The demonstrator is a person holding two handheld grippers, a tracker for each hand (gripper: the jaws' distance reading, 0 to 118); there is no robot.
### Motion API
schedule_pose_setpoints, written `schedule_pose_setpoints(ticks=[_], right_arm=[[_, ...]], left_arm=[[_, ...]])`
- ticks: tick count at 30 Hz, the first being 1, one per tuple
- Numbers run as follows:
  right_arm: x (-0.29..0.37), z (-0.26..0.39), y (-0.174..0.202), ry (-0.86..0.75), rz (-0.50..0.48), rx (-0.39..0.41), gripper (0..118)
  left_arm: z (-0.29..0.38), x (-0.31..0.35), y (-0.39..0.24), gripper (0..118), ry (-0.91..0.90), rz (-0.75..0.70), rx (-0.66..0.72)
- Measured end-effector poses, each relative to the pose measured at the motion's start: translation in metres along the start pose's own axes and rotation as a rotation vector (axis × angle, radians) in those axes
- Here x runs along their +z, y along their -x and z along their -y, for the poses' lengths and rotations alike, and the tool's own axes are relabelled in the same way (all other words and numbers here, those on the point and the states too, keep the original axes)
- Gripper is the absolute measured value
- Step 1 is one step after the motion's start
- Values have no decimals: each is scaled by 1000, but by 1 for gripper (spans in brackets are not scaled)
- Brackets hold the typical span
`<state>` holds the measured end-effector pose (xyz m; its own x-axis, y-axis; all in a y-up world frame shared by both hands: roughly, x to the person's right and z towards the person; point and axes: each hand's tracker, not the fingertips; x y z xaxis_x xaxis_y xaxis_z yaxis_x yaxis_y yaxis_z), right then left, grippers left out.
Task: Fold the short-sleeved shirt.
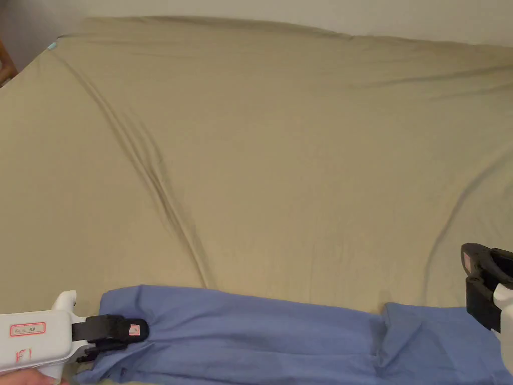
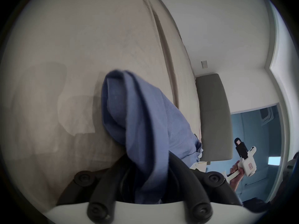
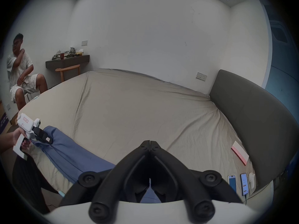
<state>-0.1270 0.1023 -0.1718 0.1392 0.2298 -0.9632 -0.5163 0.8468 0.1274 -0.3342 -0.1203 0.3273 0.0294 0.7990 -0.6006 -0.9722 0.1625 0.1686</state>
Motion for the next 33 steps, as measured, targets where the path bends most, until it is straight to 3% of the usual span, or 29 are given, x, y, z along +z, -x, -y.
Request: schedule_pose_setpoints(ticks=[11, 14, 17, 20, 28, 33], right_arm=[[0, 0, -5, -8, 13, -6, 0], [1, 0, -6, -7, 13, -5, 0], [2, 0, -7, -9, 14, -5, 0], [3, -1, -8, -13, 13, -8, 0], [18, 2, -13, -44, 0, -16, 0], [27, 9, -24, -48, 9, -40, 0]], left_arm=[[-33, 78, 15, 6, -107, -94, -39], [-35, 102, -5, 6, -167, -156, -38], [-35, 111, -7, 6, -120, -223, -129], [-34, 111, -47, 6, -114, -246, -200], [3, 35, -173, 6, 38, -169, -320], [23, -43, -192, 6, 120, -208, -341]])
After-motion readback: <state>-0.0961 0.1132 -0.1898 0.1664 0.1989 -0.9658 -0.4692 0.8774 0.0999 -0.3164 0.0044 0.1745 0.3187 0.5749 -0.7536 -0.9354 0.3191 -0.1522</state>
